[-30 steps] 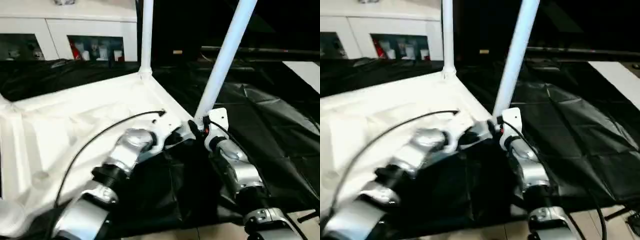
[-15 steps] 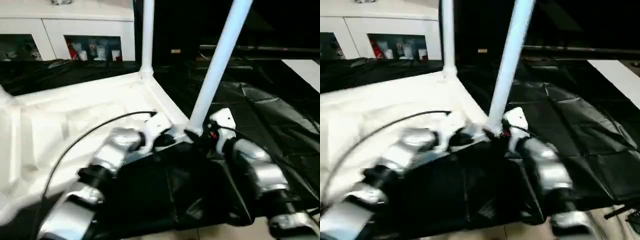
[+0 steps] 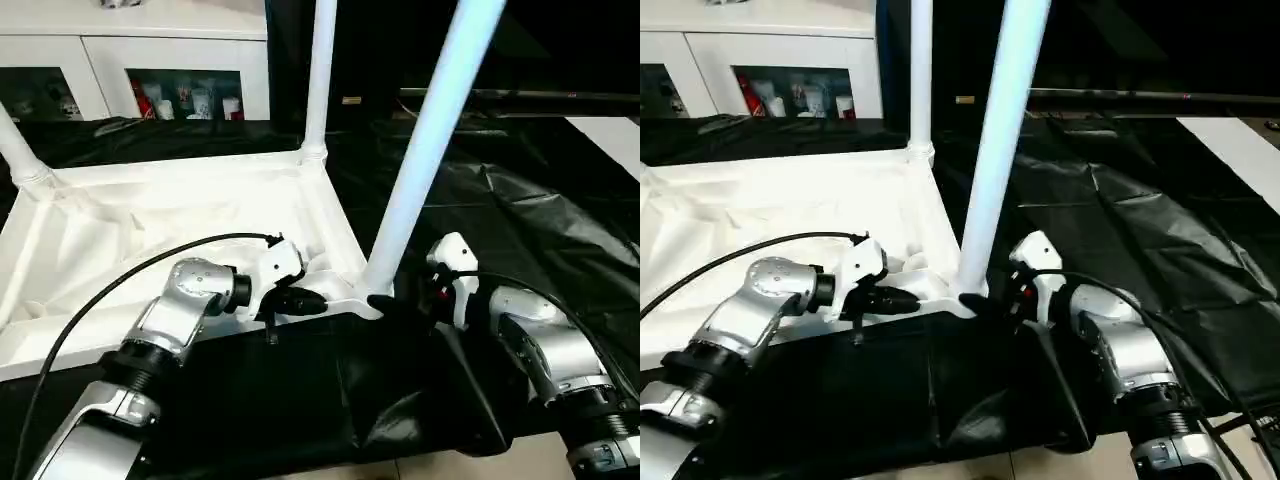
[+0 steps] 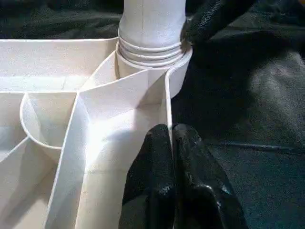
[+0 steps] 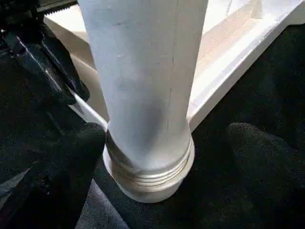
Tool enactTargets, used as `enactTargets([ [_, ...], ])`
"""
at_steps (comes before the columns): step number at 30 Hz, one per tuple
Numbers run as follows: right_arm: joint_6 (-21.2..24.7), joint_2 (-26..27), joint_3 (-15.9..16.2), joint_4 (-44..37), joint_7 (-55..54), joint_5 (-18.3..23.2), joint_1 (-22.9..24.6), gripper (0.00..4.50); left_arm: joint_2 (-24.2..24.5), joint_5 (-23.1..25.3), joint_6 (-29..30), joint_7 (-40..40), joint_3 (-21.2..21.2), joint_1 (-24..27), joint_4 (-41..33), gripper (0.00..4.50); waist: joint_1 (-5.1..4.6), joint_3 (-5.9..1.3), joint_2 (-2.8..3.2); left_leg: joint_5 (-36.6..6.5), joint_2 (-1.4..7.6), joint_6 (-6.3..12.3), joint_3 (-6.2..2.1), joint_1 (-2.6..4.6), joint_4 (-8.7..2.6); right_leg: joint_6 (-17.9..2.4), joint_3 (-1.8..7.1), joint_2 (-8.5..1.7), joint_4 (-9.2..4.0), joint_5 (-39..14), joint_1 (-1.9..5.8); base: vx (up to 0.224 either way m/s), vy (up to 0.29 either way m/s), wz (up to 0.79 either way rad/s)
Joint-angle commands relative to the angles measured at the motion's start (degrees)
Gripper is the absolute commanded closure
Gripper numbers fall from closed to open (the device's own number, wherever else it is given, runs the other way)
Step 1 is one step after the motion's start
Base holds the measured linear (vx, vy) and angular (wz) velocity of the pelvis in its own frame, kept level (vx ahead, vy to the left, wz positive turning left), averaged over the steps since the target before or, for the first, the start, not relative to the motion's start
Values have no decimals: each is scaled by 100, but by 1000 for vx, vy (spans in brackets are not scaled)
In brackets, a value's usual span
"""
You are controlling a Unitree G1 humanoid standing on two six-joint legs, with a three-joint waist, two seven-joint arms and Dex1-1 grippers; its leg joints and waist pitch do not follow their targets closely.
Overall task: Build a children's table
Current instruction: Rotate leg to tighten
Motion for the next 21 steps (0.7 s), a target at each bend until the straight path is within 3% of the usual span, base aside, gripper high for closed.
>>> enactTargets([
  [1, -40, -50, 57, 71, 21, -92, -67, 31, -39, -225, 2, -104, 10, 127, -4, 450, 34, -312, -58, -1284, 235, 223, -91, 50, -369, -1187, 241, -311, -397, -1495, 228, 0, 0, 0],
  [11, -258, 57, 104, 300, 43, -142, -178, 91, -85, -233, -2, -86, 29, 96, 7, 450, 34, -319, -83, -1181, 234, 257, -88, 49, -354, -1191, 241, -311, -381, -1426, 240, 0, 0, 0],
  [21, -371, 216, 91, 427, -68, -111, -126, 179, -139, -126, 2, 75, -25, 125, 31, 450, 35, -322, -67, -1145, 229, 279, -86, 53, -348, -1237, 238, -306, -369, -1345, 246, 0, 0, 0],
])
